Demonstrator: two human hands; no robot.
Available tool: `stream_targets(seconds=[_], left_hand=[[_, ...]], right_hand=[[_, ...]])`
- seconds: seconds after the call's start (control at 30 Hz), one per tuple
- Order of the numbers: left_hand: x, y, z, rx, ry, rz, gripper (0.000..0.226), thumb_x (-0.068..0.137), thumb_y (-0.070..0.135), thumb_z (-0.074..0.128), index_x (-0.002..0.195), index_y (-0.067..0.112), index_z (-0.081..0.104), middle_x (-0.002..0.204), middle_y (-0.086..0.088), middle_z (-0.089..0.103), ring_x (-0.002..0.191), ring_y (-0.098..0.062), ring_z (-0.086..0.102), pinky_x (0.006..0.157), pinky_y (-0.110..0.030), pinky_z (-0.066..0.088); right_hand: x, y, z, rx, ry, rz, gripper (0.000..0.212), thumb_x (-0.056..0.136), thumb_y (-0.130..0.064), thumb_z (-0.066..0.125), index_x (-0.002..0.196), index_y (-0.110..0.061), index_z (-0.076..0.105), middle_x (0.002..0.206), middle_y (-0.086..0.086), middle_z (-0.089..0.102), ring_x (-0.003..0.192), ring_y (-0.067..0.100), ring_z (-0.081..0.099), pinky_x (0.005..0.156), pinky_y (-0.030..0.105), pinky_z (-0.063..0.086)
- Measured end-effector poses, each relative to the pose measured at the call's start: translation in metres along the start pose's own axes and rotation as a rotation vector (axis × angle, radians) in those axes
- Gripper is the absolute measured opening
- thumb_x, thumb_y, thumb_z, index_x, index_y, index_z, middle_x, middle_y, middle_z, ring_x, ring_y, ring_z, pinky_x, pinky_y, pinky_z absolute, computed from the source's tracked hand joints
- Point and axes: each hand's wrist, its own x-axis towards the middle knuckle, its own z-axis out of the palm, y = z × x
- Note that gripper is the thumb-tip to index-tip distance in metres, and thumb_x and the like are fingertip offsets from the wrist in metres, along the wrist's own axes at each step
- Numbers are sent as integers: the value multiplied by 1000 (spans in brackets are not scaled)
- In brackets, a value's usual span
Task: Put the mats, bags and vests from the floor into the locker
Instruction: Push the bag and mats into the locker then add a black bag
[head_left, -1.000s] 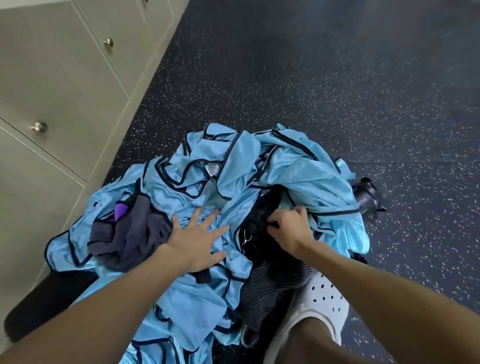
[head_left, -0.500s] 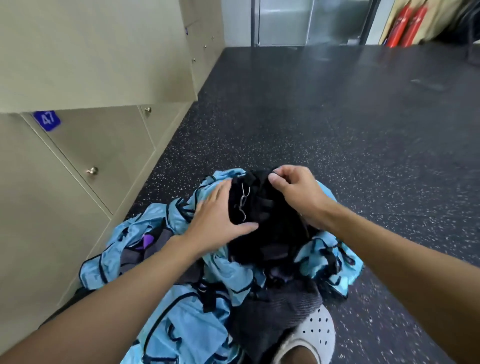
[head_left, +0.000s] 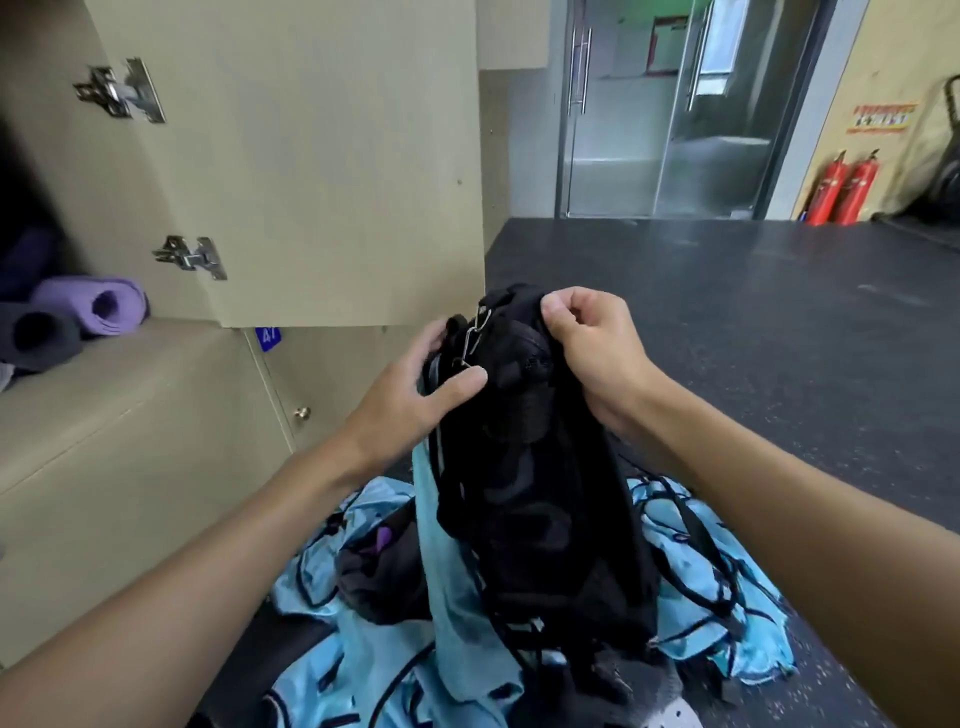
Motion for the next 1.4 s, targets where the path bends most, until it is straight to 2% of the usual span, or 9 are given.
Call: stream_targets(seconds=[0.07,0.17,0.3,0.47,0.6,0.7,1.03,1.27,1.4], left_hand=[[-4,18,-9,57,2,-38,113,65,65,74,156,32,15,146,24,31,135,9,32,116,-23,25],[-12,37,-20,127,111,25,116,62,47,89,153,40,17,131,21,53,123,3,52,110,-23,36],[-24,53,-36,128,269,110,81,67,27,90,137,32,49,104,14,69,98,-2,66,97,-32,51],[-28,74,-48,298,505,175,48,60,50,74,105,38,61,84,21,69,83,-6,65,87,-40,53],[-26,86,-70,269,566,191,29,68,38,78,93,34,66,83,14,71,89,-12,67,81,-35,54],[-26,93,-73,100,553,205,26,72,11,81,88,26,67,80,10,73,78,-7,68,74,-27,53],[-57,20,-106,138,305,-39,48,73,28,87,108,40,57,98,0,63,75,-2,59,77,-15,48],[-55,21,-90,76,175,-188,109,58,65,80,150,39,27,147,8,43,133,-8,43,111,-34,40],[-48,33,-88,-194,257,-192,102,61,61,83,142,60,23,147,5,45,128,-11,53,105,-39,48]], right_hand=[[-1,-15,12,40,-11,-13,25,98,-18,52,76,-13,61,74,9,60,71,20,55,70,39,50],[-6,-33,31,81,-34,-21,25,100,-16,52,77,-12,61,74,7,62,71,19,57,70,38,50],[-14,-51,48,146,-68,-29,24,100,-13,52,78,-10,62,75,8,62,71,18,57,68,35,49],[-20,-74,57,200,-130,-84,23,99,-14,55,77,-13,64,71,0,64,69,14,57,68,33,48],[-30,-87,49,215,-488,-58,17,96,-29,57,111,-27,65,103,-11,72,96,4,67,81,21,52],[-37,-82,59,76,-644,-99,56,88,-17,69,136,-35,45,119,-21,64,110,-3,61,84,14,51],[-16,-60,69,72,-192,-56,48,76,12,68,102,-28,68,91,0,74,86,17,71,69,28,56],[-6,-85,57,256,-105,-95,47,77,13,67,111,-20,66,95,0,74,84,11,71,66,21,54],[-1,-94,79,401,-120,-84,46,79,13,67,117,-12,64,92,1,75,83,17,72,69,29,57]])
